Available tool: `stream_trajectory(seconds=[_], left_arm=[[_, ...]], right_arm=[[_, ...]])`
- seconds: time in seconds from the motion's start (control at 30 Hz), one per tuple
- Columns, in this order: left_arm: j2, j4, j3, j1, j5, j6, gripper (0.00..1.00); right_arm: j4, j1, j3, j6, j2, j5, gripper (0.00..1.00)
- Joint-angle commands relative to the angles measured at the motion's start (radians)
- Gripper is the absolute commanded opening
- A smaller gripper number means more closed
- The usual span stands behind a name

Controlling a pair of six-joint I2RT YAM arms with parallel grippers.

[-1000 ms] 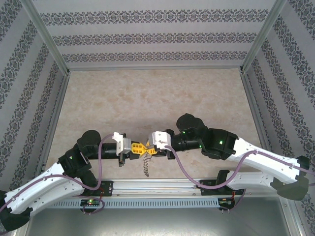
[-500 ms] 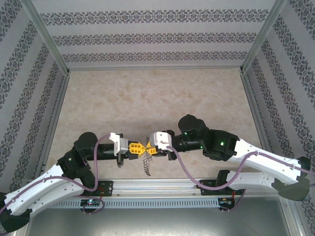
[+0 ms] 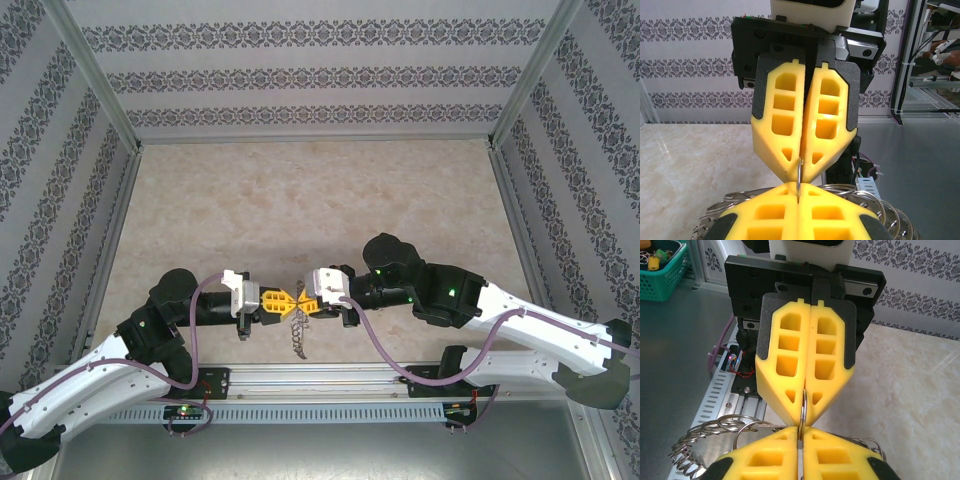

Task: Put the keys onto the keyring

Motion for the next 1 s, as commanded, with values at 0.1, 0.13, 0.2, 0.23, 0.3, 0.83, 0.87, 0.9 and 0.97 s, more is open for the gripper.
stream_trajectory(seconds=[0.1, 0.13, 0.2, 0.23, 0.3, 0.83, 0.87, 0.9, 0.97], left_arm=[[0.001, 0.061, 0.015, -0.011, 0.038, 0.007, 0.0], [0.003, 0.058, 0.016, -0.011, 0.038, 0.007, 0.0], [0.003, 0.046, 0.019, -0.011, 0.035, 0.011, 0.0], [0.001, 0.042, 0.018, -0.011, 0.033, 0.012, 0.0], [-0.006, 0.019, 0.023, -0.011, 0.026, 0.02, 0.01], [0.003, -0.144, 0.085, -0.011, -0.02, 0.1, 0.1], [0.003, -0.153, 0.086, -0.011, -0.024, 0.104, 0.11], [0.002, -0.159, 0.086, -0.011, -0.027, 0.105, 0.11], [0.001, -0.167, 0.085, -0.011, -0.035, 0.109, 0.12]], right_arm=[[0.065, -0.008, -0.01, 0.018, 0.005, -0.026, 0.05], [0.066, -0.008, -0.012, 0.019, 0.005, -0.026, 0.02], [0.069, -0.01, -0.009, 0.018, 0.002, -0.029, 0.0], [0.069, -0.01, -0.009, 0.017, 0.0, -0.028, 0.0], [0.064, -0.011, -0.009, 0.018, -0.007, -0.032, 0.0], [-0.053, -0.016, 0.07, -0.034, 0.04, -0.054, 0.0], [-0.055, -0.016, 0.072, -0.035, 0.039, -0.056, 0.0], [-0.055, -0.017, 0.072, -0.034, 0.038, -0.058, 0.0], [-0.056, -0.017, 0.071, -0.034, 0.035, -0.068, 0.0]])
